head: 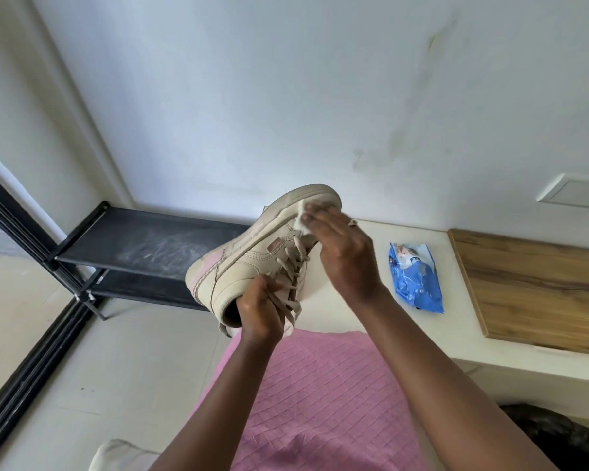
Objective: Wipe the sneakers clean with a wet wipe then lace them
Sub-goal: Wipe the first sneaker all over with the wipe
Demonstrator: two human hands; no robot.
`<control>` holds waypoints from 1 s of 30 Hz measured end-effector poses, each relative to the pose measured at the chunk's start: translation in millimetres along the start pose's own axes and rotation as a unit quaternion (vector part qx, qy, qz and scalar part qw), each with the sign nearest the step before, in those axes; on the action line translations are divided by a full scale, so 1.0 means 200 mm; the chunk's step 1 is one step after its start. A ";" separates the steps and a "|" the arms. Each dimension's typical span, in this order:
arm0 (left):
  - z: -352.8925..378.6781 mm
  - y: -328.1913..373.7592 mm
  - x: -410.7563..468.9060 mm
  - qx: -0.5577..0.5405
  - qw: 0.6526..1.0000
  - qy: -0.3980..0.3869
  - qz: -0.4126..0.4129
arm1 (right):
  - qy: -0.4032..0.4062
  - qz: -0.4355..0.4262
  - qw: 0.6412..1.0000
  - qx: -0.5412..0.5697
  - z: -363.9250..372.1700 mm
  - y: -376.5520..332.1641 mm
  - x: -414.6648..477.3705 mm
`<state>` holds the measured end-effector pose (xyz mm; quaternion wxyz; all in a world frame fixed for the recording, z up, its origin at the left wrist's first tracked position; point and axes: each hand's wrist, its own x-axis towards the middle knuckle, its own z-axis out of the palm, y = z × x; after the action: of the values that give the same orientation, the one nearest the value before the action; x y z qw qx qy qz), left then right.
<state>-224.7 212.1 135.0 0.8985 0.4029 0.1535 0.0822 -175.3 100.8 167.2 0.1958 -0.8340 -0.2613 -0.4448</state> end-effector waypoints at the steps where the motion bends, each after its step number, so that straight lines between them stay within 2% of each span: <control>1: 0.01 0.00 0.01 -0.019 1.000 0.006 -0.011 | 0.013 0.031 0.999 -0.016 0.01 0.04 0.01; 3: 0.02 0.00 0.02 -0.029 0.999 0.032 -0.026 | 0.040 0.092 0.995 -0.027 0.03 0.06 0.03; 5: 0.05 0.01 0.02 -0.052 0.998 0.026 -0.037 | 0.066 0.121 0.990 -0.012 0.05 0.03 0.03; 9: 0.07 0.03 0.04 -0.128 0.991 0.009 -0.044 | 0.028 0.105 0.994 0.027 0.08 -0.10 -0.08; 13: 0.03 0.07 0.07 -0.124 0.989 0.001 -0.081 | -0.005 0.083 0.996 0.019 0.09 -0.06 -0.10; 18: 0.03 0.08 0.03 -0.153 0.980 -0.020 -0.124 | 0.044 0.162 0.986 0.012 0.10 -0.05 0.05; 23: 0.04 0.09 0.04 -0.204 0.971 -0.061 -0.108 | -0.015 0.089 0.995 0.046 0.12 -0.11 -0.06; 26: 0.04 0.08 0.04 -0.219 0.967 -0.068 -0.109 | -0.039 0.056 0.998 0.009 0.10 -0.06 -0.10; 30: 0.08 0.07 0.03 -0.218 0.965 -0.039 -0.136 | 0.011 0.112 0.993 -0.033 0.07 0.02 0.02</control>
<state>-214.1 211.4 154.0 0.9727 0.1751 0.1501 -0.0255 -162.2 107.4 162.5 0.2192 -0.8590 -0.1492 -0.4379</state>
